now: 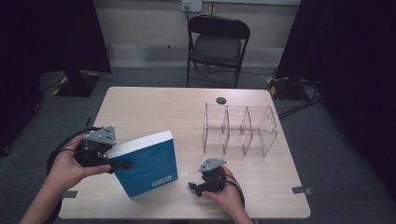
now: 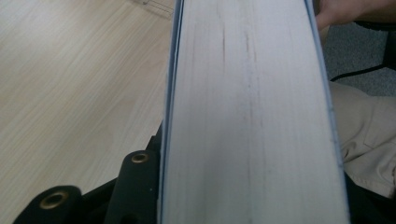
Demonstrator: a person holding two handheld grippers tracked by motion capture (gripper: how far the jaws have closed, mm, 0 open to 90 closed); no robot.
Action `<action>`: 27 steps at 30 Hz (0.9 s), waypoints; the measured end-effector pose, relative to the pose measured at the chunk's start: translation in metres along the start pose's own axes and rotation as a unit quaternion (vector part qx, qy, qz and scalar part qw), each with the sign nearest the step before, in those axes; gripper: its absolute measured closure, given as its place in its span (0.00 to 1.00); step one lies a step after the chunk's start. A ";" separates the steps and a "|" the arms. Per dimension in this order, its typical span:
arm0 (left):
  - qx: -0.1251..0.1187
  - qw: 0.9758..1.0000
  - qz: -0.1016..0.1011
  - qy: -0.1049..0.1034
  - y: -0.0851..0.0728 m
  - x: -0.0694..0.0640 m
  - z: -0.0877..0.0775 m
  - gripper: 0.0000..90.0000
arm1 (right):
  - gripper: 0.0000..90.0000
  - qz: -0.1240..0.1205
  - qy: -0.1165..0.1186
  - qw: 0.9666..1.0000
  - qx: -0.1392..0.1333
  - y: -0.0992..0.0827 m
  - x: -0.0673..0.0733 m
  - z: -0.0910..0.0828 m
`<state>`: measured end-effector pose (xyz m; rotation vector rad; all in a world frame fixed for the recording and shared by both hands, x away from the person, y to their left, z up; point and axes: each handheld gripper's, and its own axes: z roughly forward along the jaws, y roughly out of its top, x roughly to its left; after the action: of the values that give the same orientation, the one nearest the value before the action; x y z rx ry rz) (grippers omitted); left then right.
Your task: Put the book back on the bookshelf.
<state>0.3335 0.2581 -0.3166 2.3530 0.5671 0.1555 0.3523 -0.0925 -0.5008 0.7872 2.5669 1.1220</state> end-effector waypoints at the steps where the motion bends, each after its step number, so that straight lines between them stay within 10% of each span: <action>1: 0.000 1.000 0.001 0.000 0.000 0.000 0.000 0.63 | 0.17 -0.002 0.001 1.000 -0.001 0.000 0.000 0.000; 27: -0.039 0.999 -0.027 0.016 -0.025 -0.003 -0.002 0.47 | 0.20 -0.025 0.030 0.999 0.022 0.011 0.003 -0.007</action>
<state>0.3209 0.2747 -0.3315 2.2602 0.6282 0.1864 0.3514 -0.0886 -0.4883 0.7049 2.6544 1.0936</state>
